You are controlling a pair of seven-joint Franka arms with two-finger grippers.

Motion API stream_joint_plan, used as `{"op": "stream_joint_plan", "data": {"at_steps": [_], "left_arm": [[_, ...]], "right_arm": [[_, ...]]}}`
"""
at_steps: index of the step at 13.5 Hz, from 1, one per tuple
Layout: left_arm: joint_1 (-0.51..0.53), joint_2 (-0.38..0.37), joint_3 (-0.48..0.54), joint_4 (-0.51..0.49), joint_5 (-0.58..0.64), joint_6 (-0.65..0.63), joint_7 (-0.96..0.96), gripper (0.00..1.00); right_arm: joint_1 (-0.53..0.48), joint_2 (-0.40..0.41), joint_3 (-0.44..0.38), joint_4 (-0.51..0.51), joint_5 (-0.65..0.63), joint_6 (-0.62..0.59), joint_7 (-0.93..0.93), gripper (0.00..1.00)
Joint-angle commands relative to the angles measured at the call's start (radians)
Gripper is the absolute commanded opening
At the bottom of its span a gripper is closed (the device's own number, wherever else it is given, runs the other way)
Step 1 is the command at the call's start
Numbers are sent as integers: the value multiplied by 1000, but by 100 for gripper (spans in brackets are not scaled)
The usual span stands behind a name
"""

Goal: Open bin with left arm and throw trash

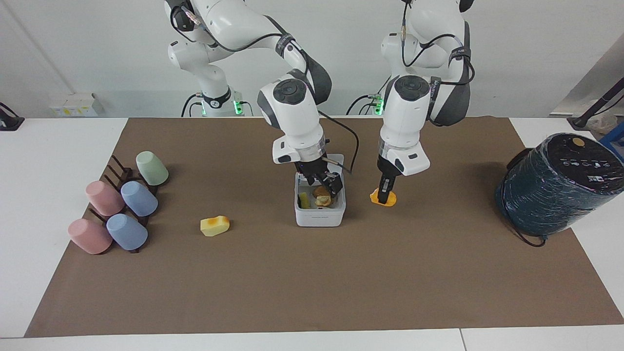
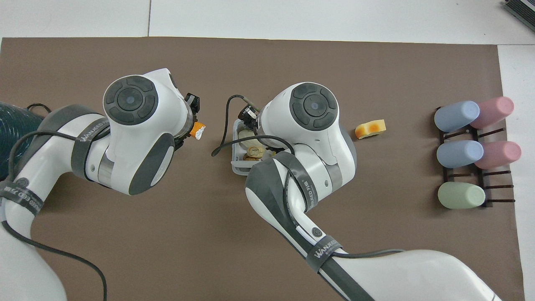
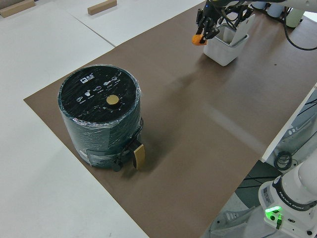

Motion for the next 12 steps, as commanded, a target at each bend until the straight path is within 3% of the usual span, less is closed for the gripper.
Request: {"op": "stream_joint_plan", "data": {"at_steps": [1, 7, 9, 12], "left_arm": [[18, 44, -3, 122, -18, -66, 19, 3], [-18, 44, -28, 133, -31, -77, 63, 7], [-62, 44, -34, 132, -46, -74, 121, 7], [-125, 36, -36, 120, -89, -66, 238, 7]], "right_arm": [[-49, -30, -3, 2, -11, -17, -40, 100], [-248, -68, -4, -78, -23, -9, -264, 100], [-305, -94, -4, -158, -23, 38, -324, 100], [-359, -151, -4, -354, -21, 229, -331, 100]]}}
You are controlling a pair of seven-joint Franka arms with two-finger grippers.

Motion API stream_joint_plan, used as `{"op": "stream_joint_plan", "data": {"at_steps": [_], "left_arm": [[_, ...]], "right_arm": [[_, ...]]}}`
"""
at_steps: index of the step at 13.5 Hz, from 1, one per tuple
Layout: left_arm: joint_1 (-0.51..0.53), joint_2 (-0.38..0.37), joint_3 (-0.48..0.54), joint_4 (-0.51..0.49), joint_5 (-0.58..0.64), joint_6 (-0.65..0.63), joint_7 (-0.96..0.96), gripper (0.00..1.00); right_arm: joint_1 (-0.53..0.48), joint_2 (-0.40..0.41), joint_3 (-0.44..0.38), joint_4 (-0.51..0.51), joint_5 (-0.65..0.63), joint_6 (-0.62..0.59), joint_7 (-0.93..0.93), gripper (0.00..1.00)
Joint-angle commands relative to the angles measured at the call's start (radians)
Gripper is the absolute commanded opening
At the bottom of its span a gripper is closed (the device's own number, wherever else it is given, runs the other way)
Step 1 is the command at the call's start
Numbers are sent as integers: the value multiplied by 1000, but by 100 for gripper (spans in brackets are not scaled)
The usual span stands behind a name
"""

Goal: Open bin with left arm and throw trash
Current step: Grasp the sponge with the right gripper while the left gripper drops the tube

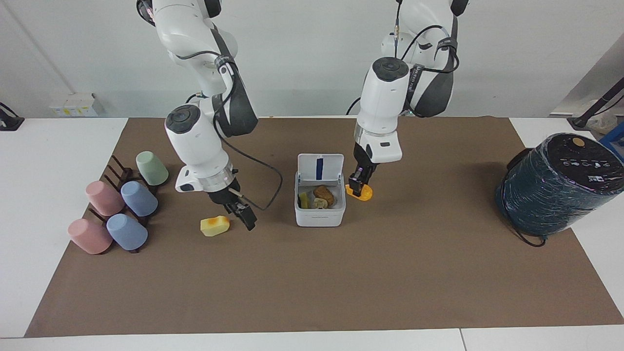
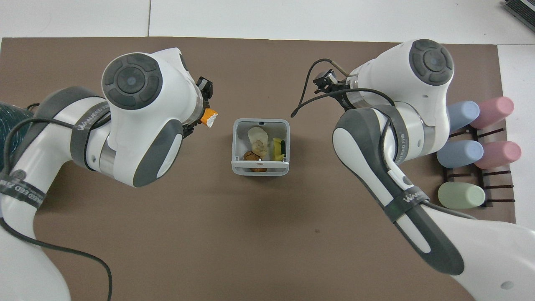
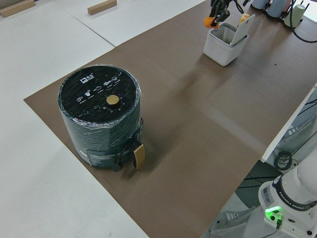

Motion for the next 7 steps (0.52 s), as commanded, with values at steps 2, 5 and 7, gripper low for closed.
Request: {"op": "stream_joint_plan", "data": {"at_steps": [2, 5, 7], "left_arm": [[-57, 7, 9, 11, -70, 9, 223, 7], [-67, 4, 10, -3, -78, 20, 456, 7], [-67, 4, 10, -5, -78, 32, 512, 13]], "right_arm": [[-45, -114, 14, -239, -14, 106, -7, 100], [-72, -137, 13, -325, -14, 114, -9, 100], [-98, -143, 11, -388, -16, 138, -4, 100]]}}
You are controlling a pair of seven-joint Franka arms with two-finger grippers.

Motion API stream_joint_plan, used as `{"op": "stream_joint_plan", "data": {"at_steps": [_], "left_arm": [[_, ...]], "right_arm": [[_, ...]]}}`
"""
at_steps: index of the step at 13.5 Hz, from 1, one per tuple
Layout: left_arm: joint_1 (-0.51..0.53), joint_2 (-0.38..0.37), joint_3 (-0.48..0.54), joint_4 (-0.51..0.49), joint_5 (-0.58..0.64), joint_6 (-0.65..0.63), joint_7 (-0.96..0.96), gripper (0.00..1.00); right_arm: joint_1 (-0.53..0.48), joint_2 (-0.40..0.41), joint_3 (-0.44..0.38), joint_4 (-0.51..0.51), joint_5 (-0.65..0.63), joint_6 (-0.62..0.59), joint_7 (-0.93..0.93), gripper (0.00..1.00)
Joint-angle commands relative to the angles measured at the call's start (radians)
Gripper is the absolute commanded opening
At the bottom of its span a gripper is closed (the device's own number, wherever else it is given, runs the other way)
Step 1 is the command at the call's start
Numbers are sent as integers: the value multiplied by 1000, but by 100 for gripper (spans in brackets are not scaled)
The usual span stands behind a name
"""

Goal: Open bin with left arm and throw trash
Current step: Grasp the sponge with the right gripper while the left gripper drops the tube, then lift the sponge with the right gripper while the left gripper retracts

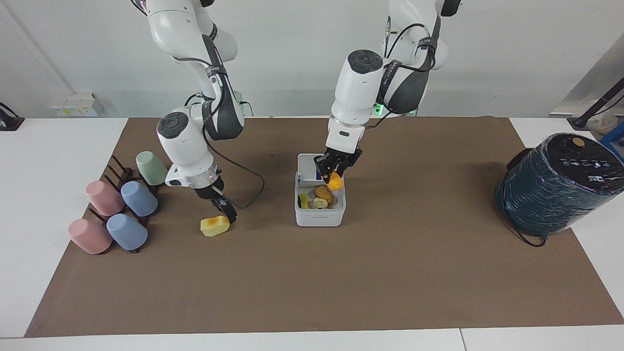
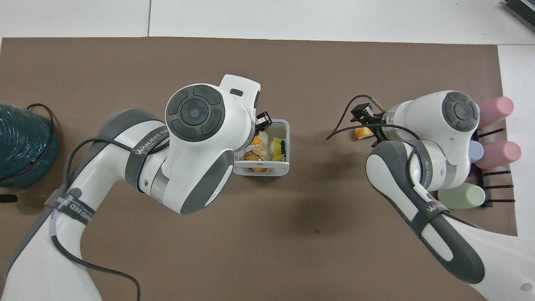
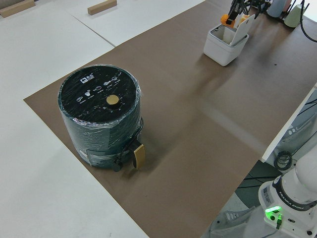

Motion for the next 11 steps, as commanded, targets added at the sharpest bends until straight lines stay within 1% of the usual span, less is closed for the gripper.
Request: {"op": "stream_joint_plan", "data": {"at_steps": [1, 2, 3, 4, 5, 6, 7, 8, 9, 10, 11], "left_arm": [[-8, 3, 13, -3, -16, 21, 87, 19], [-8, 3, 13, -2, -16, 21, 88, 29], [-6, 4, 13, 1, -16, 21, 87, 44], [-6, 6, 13, 4, -16, 19, 87, 65], [-8, 6, 13, 6, -14, 15, 87, 82], [-9, 4, 13, 7, -14, 7, 85, 90], [-9, 4, 11, 10, -14, -2, 84, 96], [-14, 6, 11, 14, -12, -11, 84, 100], [-14, 6, 13, 18, -12, -23, 85, 100], [-3, 9, 13, 38, -6, -58, 85, 100], [4, 12, 19, 75, -2, -121, 90, 99]], "right_arm": [[-45, -24, 12, -96, -16, 116, -4, 100], [-48, -1, 12, -97, -16, 195, 0, 100], [-59, 28, 12, -97, -14, 265, -2, 100], [-61, 53, 12, -97, -14, 301, -2, 100], [-61, 59, 12, -97, -16, 303, 0, 100], [-56, 59, 14, -97, -16, 304, 0, 100], [-55, 59, 14, -97, -16, 304, 1, 100], [-55, 59, 14, -97, -16, 303, 1, 78], [-50, 59, 15, -96, -16, 307, 1, 28], [-50, 58, 15, -90, -14, 301, 1, 6], [-50, 52, 15, -84, -13, 301, 3, 0]]}}
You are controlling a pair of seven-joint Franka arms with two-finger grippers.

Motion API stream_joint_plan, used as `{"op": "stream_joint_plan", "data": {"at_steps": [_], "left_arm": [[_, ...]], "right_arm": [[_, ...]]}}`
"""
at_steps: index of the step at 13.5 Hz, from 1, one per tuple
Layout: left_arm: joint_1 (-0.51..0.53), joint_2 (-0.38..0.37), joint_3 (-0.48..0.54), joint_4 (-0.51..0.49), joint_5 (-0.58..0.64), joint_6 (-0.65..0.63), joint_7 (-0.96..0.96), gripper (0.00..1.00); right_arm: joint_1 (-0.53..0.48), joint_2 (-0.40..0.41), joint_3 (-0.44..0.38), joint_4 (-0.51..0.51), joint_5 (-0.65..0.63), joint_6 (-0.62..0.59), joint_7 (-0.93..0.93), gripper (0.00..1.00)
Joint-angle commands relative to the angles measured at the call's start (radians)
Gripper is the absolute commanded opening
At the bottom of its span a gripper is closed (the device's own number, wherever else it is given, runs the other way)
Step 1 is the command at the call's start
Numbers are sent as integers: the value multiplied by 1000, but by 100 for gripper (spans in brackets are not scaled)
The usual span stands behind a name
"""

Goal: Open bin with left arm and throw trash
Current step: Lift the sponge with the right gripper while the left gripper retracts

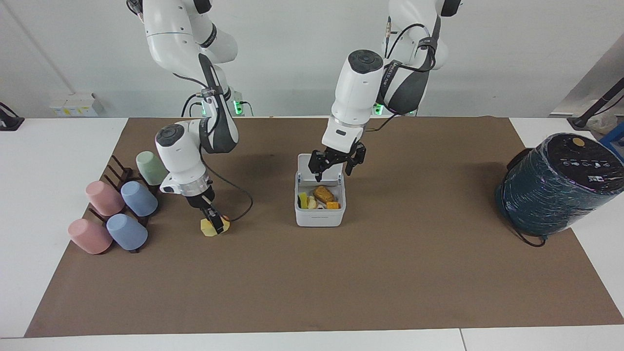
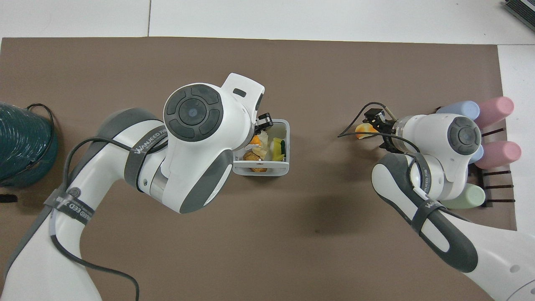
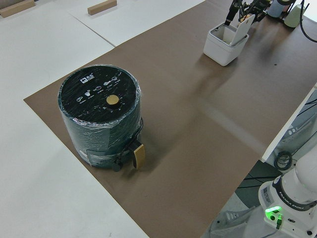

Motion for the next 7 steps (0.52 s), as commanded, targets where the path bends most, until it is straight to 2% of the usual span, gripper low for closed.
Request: {"op": "stream_joint_plan", "data": {"at_steps": [1, 3, 7], "left_arm": [[17, 16, 21, 101, -3, -152, 46, 99], [83, 15, 22, 135, -5, -243, 173, 99], [234, 6, 21, 220, -8, -378, 439, 99]], "right_arm": [[-7, -22, 6, 19, -11, 6, 4, 0], [-5, -25, 6, 84, -11, 5, 7, 0], [2, -68, 20, 105, 1, 2, 22, 0]]}}
